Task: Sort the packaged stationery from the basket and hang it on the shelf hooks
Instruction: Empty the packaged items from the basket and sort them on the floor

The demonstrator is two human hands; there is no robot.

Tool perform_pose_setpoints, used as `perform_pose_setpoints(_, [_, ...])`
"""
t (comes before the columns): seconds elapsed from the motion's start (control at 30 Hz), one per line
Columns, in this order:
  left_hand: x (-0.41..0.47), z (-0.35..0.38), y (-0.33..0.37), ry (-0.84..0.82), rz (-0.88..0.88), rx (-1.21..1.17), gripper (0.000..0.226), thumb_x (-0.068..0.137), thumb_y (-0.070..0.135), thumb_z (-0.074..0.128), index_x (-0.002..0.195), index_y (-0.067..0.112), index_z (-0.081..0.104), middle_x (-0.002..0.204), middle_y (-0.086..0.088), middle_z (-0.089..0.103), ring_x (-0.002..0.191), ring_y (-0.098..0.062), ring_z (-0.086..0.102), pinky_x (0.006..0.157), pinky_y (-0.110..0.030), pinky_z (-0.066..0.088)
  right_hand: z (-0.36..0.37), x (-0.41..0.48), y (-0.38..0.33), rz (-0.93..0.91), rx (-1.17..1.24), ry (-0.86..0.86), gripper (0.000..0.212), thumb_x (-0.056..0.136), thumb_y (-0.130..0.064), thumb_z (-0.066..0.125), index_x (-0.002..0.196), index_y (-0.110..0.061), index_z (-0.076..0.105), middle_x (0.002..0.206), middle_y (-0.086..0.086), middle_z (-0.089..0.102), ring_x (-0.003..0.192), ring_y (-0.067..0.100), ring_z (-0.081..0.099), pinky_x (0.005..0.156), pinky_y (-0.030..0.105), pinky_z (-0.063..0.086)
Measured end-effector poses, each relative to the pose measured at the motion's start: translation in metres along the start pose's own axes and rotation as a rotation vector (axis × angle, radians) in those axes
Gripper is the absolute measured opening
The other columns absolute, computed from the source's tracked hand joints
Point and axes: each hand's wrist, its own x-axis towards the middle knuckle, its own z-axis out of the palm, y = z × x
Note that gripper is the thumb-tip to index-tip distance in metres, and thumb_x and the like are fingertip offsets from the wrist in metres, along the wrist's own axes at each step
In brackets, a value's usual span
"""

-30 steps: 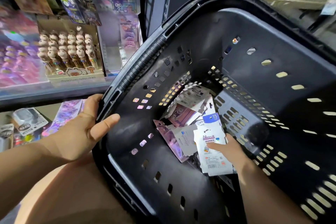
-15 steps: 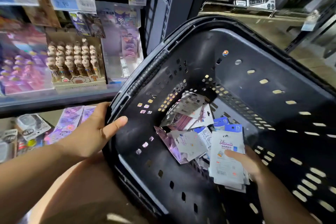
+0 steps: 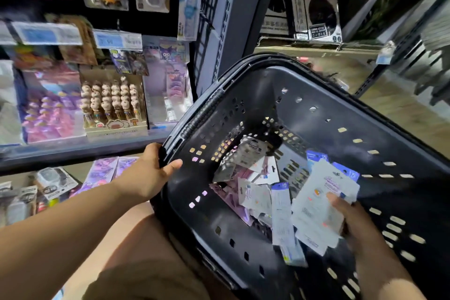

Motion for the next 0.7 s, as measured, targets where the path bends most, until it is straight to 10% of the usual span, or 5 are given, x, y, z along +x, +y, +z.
perform_pose_setpoints(0.13, [-0.007,0.0,0.009,0.053,0.058,-0.029,0.054,0.092,0.034,0.063,0.133,0.008,0.04,0.126,-0.013,0.054,0.108,-0.026,0.051,0.089,-0.031,0.039,0.016,-0.022,-0.013,-0.052,0.04,-0.081,0.062,0.06,-0.042,0.081,0.115,-0.018,0.067,0.104,0.007,0.074,0.089,0.023,0.072,0.068,0.038,0.056])
perform_pose_setpoints(0.23, [-0.013,0.0,0.015,0.168,0.133,0.105,0.064,0.089,0.042,0.063,0.139,0.008,0.04,0.139,-0.014,0.046,0.131,-0.029,0.039,0.108,-0.036,0.029,0.031,-0.034,-0.024,-0.017,0.156,-0.109,0.029,0.088,-0.024,0.058,0.115,-0.017,0.066,0.113,0.011,0.071,0.101,0.029,0.069,0.082,0.045,0.054])
perform_pose_setpoints(0.37, [-0.029,0.005,0.034,0.269,0.303,0.138,0.055,0.09,0.041,0.061,0.132,0.008,0.049,0.128,-0.012,0.053,0.124,-0.029,0.042,0.101,-0.03,0.028,0.064,-0.052,-0.048,0.011,0.211,-0.316,0.048,0.07,-0.033,0.065,0.115,-0.015,0.063,0.094,0.007,0.075,0.08,0.022,0.074,0.056,0.036,0.059])
perform_pose_setpoints(0.5, [-0.051,0.004,0.061,0.02,0.235,-0.27,0.039,0.094,0.051,0.05,0.12,0.022,0.055,0.114,0.004,0.062,0.107,-0.012,0.056,0.093,-0.026,0.039,0.113,-0.065,-0.069,-0.014,0.204,-0.478,0.101,0.007,-0.042,0.096,0.099,-0.01,0.067,0.081,0.011,0.074,0.068,0.024,0.073,0.05,0.033,0.056])
perform_pose_setpoints(0.7, [-0.072,-0.016,0.078,-0.257,-0.075,-0.926,0.058,0.086,0.071,0.042,0.102,0.022,0.066,0.109,-0.009,0.073,0.095,-0.022,0.069,0.095,-0.045,0.051,0.204,-0.085,-0.087,0.029,0.234,-0.834,0.078,0.013,-0.035,0.098,0.085,-0.01,0.079,0.083,0.016,0.073,0.071,0.028,0.072,0.058,0.037,0.057])
